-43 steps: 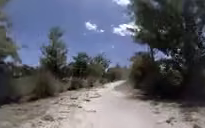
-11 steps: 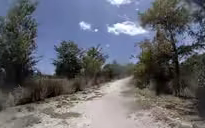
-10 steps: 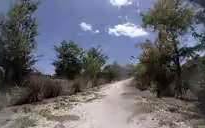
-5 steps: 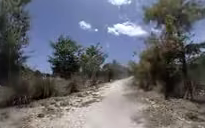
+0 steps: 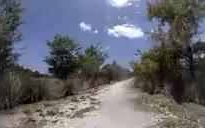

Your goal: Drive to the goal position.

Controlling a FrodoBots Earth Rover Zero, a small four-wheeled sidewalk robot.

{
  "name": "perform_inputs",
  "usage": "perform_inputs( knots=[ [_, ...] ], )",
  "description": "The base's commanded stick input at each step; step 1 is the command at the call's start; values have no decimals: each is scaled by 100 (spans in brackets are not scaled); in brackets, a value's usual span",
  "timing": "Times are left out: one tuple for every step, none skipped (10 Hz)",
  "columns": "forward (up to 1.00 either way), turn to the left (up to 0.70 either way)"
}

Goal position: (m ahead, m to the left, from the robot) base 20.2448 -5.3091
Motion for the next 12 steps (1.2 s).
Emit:
perform_inputs(
  knots=[
    [85,0],
    [85,0],
    [85,0],
    [85,0],
    [85,0],
    [85,0],
    [85,0],
    [85,0],
    [85,0],
    [85,0],
    [85,0],
    [85,0]
  ],
)
